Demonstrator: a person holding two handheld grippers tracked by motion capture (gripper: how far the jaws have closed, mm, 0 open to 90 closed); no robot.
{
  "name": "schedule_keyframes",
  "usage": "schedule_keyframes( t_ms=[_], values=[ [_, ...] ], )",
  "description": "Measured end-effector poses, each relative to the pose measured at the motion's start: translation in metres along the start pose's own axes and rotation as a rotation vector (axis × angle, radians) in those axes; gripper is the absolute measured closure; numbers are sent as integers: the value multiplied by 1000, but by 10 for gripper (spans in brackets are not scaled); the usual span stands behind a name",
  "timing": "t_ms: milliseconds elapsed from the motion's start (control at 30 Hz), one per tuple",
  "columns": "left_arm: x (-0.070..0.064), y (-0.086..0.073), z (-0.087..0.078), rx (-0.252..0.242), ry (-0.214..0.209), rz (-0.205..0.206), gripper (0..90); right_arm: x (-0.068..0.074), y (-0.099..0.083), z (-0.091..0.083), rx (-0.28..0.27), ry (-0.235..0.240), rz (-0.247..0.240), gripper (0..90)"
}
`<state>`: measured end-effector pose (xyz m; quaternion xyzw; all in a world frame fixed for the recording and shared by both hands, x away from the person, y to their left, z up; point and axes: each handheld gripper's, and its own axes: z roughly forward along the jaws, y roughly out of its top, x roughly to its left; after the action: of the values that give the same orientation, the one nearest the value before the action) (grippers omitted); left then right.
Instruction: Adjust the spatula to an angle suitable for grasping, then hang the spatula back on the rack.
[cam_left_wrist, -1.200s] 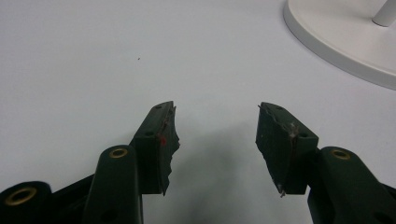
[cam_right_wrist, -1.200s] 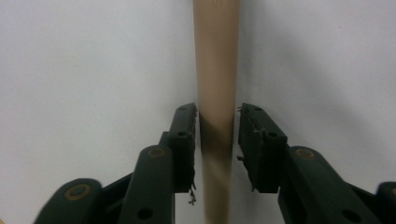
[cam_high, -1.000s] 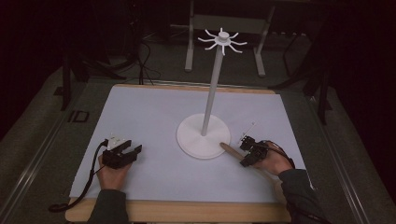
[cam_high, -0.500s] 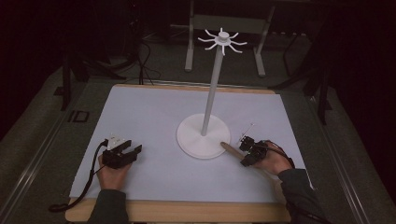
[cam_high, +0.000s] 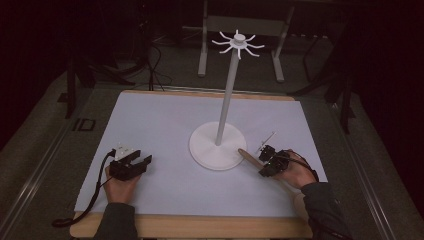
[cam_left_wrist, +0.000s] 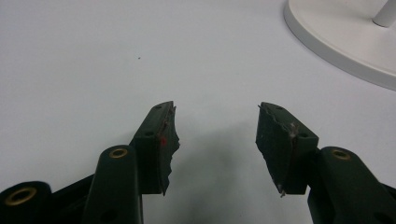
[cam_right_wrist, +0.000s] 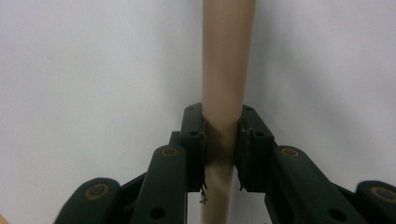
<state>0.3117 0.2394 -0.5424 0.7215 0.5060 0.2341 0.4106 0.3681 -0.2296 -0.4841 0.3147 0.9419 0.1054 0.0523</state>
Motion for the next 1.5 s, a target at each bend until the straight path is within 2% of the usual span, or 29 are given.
schedule_keyframes(
  t_ms=[400,767,1033,1500],
  values=[
    [0,0,0,0,-1,-1,475,-3,-5,-9,-52,-8,13,751],
    [0,0,0,-2,2,1,475,-4,-10,-28,-121,-34,20,751],
    [0,0,0,-2,3,0,475,-6,-13,-43,-188,-59,21,751],
    [0,0,0,-5,6,-1,474,-10,-24,-72,-311,-96,56,751]
  ],
)
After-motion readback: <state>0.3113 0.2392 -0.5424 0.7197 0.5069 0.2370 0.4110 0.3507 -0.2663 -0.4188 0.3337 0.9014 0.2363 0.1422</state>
